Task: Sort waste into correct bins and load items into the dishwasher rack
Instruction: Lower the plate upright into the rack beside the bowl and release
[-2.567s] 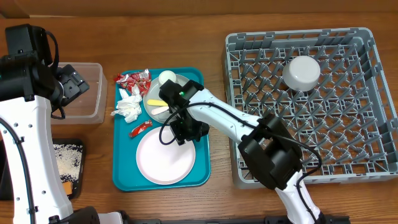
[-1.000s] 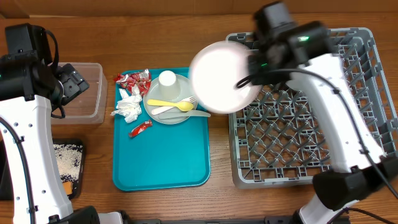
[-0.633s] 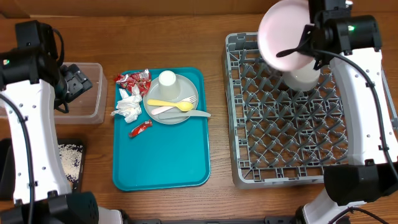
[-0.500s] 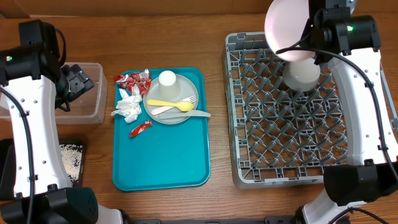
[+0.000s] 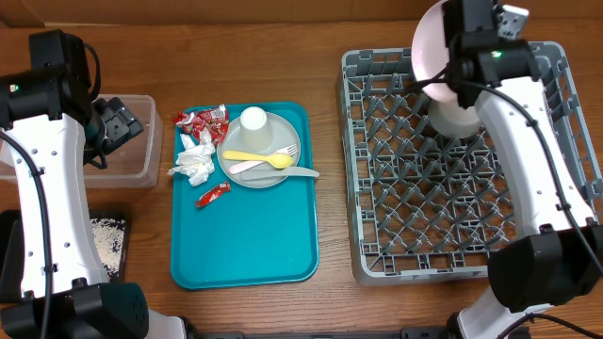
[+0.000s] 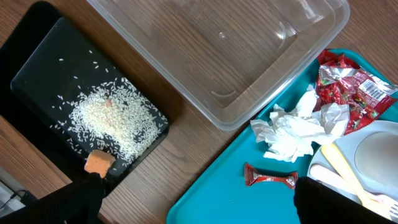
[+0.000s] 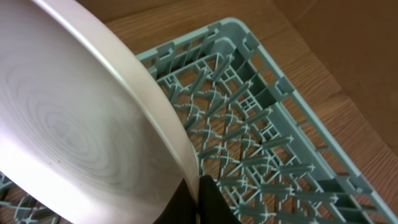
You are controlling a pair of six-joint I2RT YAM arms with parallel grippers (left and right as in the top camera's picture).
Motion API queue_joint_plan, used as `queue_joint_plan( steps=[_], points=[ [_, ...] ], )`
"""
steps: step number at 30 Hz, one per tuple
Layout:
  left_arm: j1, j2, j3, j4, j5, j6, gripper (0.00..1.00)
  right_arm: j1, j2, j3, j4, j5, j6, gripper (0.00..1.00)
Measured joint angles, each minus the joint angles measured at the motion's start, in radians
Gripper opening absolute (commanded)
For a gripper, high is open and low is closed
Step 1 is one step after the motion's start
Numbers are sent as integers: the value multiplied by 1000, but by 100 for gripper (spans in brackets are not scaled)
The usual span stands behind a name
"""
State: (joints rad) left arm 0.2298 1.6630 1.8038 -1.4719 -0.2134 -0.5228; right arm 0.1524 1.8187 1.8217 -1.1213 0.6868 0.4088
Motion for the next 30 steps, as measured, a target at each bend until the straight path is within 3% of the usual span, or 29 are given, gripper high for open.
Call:
queue_joint_plan(
  steps=[11, 30],
  points=[
    [0, 0, 0, -11, 0, 0, 100, 93, 0, -133, 11, 77, 151, 4],
    [0, 0, 0, -17, 0, 0, 100, 113, 0, -231, 72, 155, 209, 4]
  ],
)
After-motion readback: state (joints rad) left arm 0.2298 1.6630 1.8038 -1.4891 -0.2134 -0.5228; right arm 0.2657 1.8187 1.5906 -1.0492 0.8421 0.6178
